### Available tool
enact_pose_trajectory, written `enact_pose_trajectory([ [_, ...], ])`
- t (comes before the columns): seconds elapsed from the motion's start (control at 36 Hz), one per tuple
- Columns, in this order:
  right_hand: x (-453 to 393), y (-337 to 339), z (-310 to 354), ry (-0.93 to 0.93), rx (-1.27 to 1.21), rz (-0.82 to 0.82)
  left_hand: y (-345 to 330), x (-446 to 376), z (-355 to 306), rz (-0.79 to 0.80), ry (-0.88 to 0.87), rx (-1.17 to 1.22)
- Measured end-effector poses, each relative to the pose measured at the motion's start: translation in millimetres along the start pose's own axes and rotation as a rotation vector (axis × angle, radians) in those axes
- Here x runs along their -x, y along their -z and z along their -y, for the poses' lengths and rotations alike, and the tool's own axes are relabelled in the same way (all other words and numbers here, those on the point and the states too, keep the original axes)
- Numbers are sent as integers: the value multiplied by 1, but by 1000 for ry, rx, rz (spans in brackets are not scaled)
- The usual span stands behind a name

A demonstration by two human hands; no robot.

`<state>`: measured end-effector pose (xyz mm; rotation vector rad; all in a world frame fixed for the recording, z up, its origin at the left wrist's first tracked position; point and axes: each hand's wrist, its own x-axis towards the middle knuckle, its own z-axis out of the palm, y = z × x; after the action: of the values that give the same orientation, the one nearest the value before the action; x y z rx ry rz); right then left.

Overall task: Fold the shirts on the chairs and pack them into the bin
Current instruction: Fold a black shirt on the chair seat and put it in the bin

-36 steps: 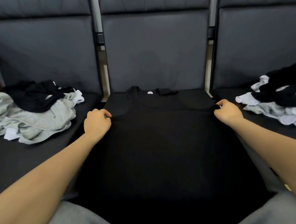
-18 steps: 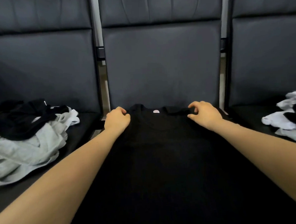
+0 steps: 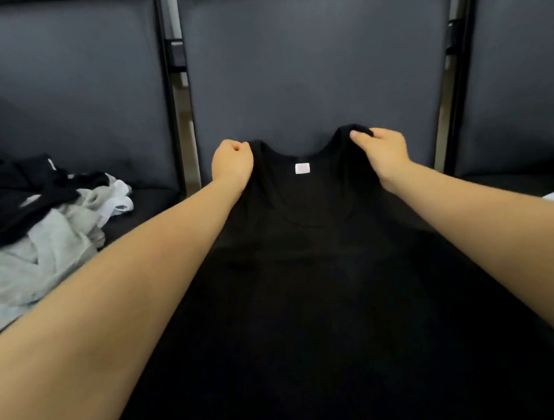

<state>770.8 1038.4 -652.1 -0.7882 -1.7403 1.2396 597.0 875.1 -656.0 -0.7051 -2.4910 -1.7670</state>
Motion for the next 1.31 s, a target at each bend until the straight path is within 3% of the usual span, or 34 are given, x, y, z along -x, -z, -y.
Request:
enact_pose_trajectory([
  [0.08, 17, 19, 35, -10, -85, 31, 26, 18, -31, -11, -21, 144],
  [0.22, 70, 56, 81, 41, -76, 103, 80, 77, -70, 96, -147, 184],
  [0.36, 134, 87, 86, 88, -2, 197, 121, 142, -61, 183, -217, 51],
  [0.44, 179, 105, 70, 130, 149, 353, 137, 184, -35, 367, -313, -107],
  [0.53, 221, 125, 42, 131, 428, 703, 145, 224, -3, 555, -289, -340],
  [0.58, 234, 135, 30, 116, 565, 799, 147, 243, 8, 594, -283, -423],
  [0.75, 218, 134, 54, 136, 477, 568, 145, 235, -15, 419, -274, -406],
  [0.92, 171, 109, 56, 110, 476, 323, 123, 188, -26, 368, -91, -460],
  [1.0, 150, 97, 38, 29, 604, 296, 112, 178, -18, 388, 3, -548],
  [1.11, 137, 85, 9, -145, 797, 393, 95, 167, -3, 417, -3, -642],
  [1.19, 127, 77, -5, -2, 919, 385, 83, 156, 5, 456, -32, -687],
  [1.31, 112, 73, -5, 177, 855, 237, 72, 138, 10, 404, -111, -633],
])
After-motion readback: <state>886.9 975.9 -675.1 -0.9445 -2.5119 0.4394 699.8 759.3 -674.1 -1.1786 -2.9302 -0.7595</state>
